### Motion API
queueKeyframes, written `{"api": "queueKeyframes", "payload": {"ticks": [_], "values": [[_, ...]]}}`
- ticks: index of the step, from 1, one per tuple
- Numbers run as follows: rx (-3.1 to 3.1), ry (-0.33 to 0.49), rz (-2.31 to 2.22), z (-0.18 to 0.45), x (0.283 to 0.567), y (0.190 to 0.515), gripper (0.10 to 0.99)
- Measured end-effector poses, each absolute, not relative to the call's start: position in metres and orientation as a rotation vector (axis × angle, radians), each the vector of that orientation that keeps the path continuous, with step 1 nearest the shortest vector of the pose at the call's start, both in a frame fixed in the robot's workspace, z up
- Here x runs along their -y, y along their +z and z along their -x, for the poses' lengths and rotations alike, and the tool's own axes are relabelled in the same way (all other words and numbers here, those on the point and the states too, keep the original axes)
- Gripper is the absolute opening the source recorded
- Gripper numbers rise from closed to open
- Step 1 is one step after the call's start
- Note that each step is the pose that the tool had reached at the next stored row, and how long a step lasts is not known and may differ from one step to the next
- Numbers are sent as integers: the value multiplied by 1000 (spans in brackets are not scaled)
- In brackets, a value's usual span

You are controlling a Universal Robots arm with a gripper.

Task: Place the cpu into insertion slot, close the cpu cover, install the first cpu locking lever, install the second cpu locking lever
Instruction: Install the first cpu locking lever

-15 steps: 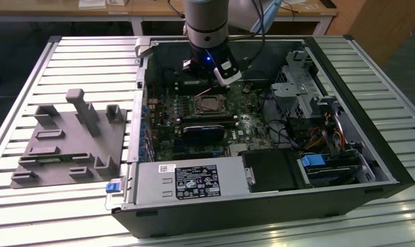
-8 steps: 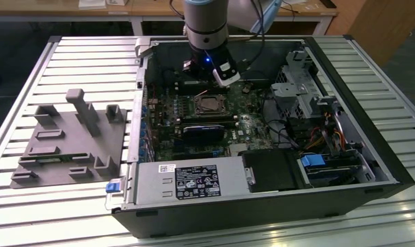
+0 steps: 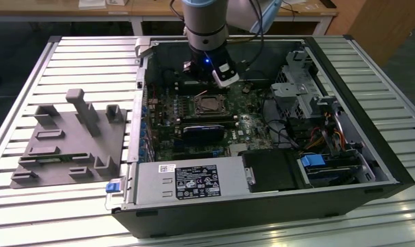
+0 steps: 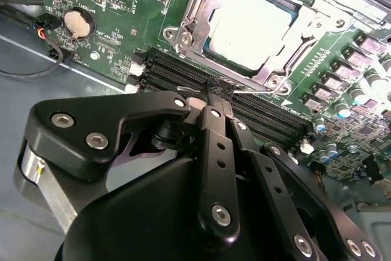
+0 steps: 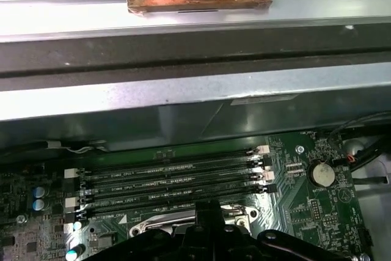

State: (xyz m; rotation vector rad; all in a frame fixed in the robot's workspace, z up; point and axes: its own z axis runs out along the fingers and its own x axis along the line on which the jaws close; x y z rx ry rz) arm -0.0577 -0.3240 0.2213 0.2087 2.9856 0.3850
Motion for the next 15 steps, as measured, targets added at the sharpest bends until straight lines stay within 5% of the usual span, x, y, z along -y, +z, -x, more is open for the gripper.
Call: {"api": "queueKeyframes", "payload": {"ticks": [15], "values": [[-2972, 373, -208, 58, 323, 218, 106]]}}
